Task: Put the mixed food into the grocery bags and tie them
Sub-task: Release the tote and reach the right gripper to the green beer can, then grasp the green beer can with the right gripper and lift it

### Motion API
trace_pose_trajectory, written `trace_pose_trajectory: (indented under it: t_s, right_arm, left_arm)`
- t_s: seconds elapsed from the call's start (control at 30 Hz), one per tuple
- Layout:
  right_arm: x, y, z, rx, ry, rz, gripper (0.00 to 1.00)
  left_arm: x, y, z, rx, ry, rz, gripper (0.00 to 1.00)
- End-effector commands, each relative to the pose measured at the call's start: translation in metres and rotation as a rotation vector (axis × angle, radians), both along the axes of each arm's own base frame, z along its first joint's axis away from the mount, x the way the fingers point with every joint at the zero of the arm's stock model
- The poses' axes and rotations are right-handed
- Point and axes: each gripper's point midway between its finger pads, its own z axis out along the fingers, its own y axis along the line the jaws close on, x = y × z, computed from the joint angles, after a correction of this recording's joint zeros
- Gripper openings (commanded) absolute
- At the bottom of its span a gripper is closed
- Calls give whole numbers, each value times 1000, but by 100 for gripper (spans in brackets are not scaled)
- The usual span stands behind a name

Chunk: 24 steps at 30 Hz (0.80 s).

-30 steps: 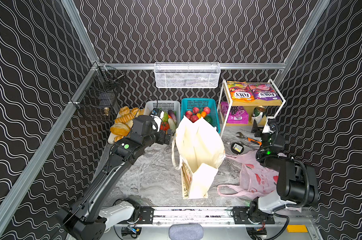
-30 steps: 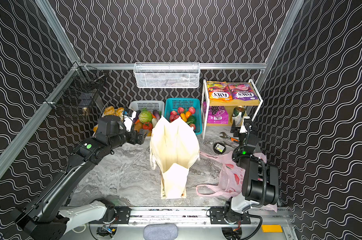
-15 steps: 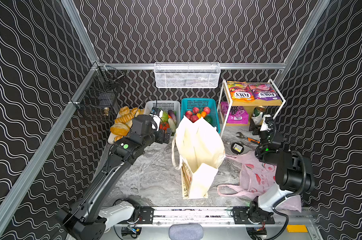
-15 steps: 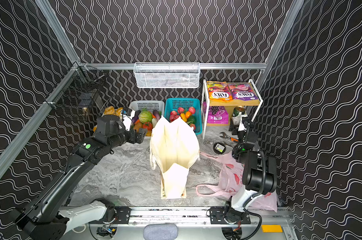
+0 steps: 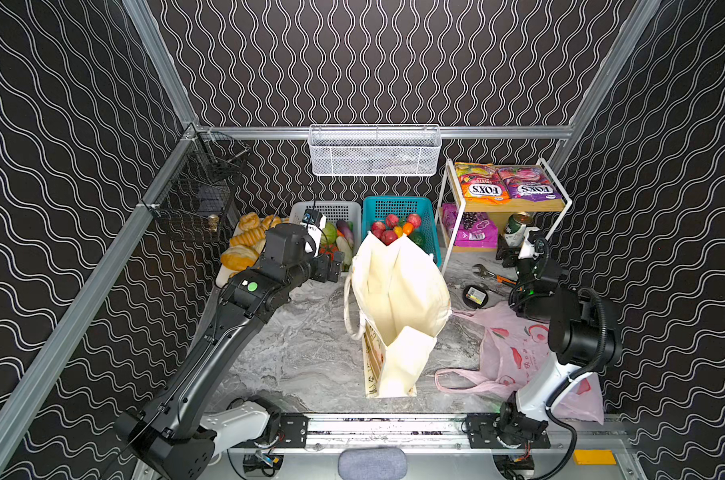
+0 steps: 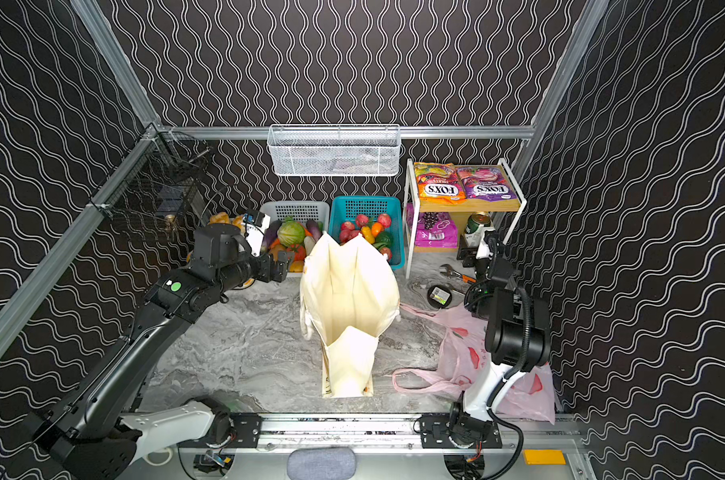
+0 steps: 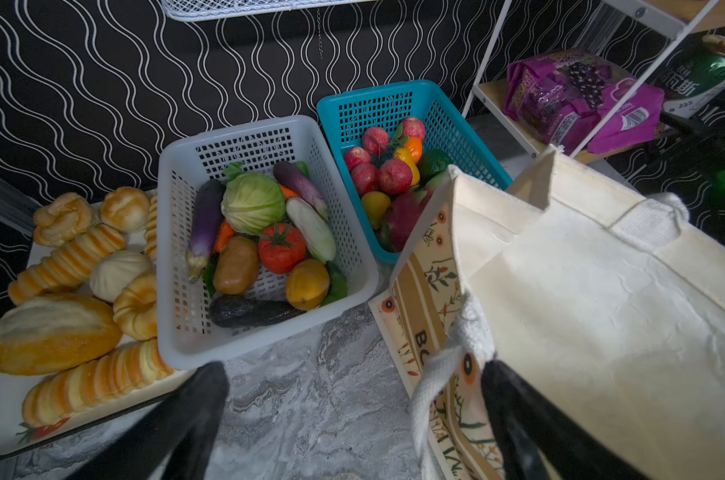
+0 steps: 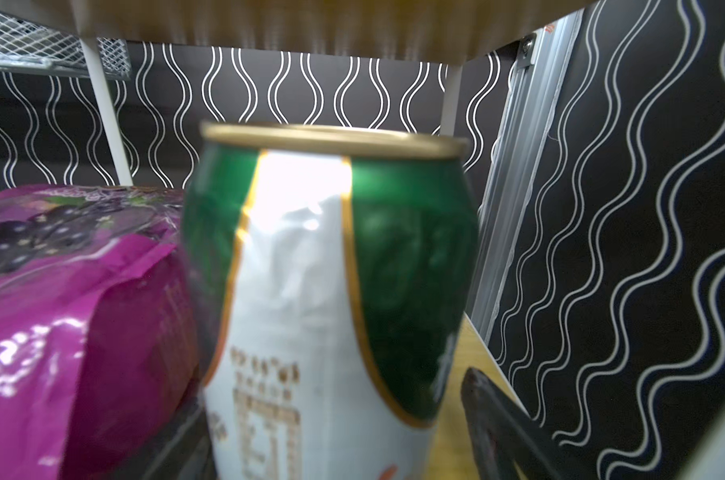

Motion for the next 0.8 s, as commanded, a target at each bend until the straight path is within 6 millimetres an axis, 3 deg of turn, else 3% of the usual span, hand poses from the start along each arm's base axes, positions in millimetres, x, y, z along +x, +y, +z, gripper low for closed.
trace_pose_trajectory:
  t_s: [0.0,0.17,0.43,0.6,0.77]
  right_arm:
    - [3,2,14,10,-43,22,88]
    - [7,5,11,12,-27,42,79]
    - [-11,10,3,45,-13,44,52]
    - [-37,20,33,24,-68,60,43]
    - [-84,31,63,52,-143,55,41]
  left_arm:
    - [2,-1,8,-11,-21,-5,99]
    - [1,-2,14,-62,-34,12,99]
    - [-6,-3,23,-97,-39,-5,99]
    - [-11,-5,34,-154,-75,-14,99]
    - [-20,-20,51,-235,-77,-90,98]
